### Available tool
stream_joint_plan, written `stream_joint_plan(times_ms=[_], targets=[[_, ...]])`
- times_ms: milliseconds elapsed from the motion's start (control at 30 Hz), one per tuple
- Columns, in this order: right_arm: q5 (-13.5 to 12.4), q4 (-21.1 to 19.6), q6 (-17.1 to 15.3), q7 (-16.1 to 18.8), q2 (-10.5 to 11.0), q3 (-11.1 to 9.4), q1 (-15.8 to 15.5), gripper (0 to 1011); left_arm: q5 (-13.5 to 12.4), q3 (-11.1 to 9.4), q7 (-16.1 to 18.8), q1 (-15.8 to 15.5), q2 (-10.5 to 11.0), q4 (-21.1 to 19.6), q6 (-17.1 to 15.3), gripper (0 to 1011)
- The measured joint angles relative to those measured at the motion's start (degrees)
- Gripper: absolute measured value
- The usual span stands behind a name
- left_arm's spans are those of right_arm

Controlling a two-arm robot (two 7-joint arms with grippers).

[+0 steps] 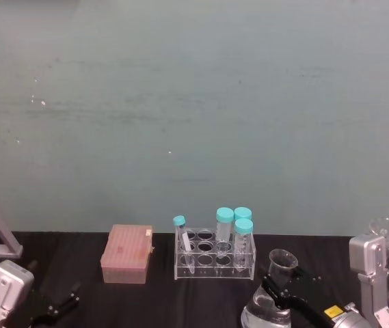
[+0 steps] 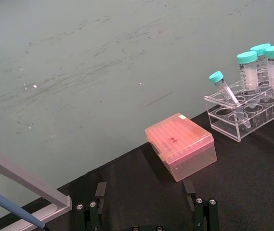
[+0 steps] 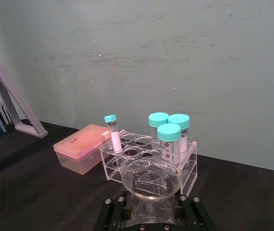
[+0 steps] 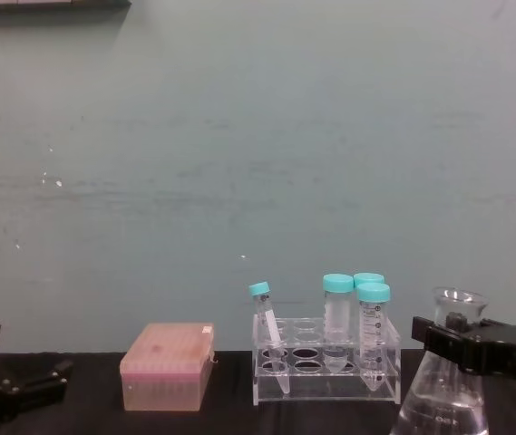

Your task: Pick up the beaker with the right gripper, shake it three times, and then put it down.

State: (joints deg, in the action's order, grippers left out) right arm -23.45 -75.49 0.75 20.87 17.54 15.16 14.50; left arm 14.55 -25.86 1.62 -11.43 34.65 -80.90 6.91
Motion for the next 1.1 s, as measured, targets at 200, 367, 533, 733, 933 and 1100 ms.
stream_joint_plan(times_ms=[200,367,533,733,933,1100], targets=[[0.0,0.2,0.0,0.0,-0.1,0.1,0.2,456,0.0,0.0,0.0,0.0,0.0,0.0,0.0,1000],[0.0,0.6,0.1,0.1,-0.2,0.1,0.3,456,0.0,0.0,0.0,0.0,0.0,0.0,0.0,1000],[0.0,0.6,0.1,0.1,-0.3,0.1,0.3,456,0.0,0.0,0.0,0.0,0.0,0.0,0.0,1000],[0.0,0.6,0.0,0.2,-0.3,0.1,0.3,456,0.0,0.0,0.0,0.0,0.0,0.0,0.0,1000],[0.0,0.6,0.0,0.2,-0.3,0.1,0.3,456,0.0,0.0,0.0,0.0,0.0,0.0,0.0,1000],[0.0,0.6,0.0,0.2,-0.3,0.1,0.2,468,0.0,0.0,0.0,0.0,0.0,0.0,0.0,1000]])
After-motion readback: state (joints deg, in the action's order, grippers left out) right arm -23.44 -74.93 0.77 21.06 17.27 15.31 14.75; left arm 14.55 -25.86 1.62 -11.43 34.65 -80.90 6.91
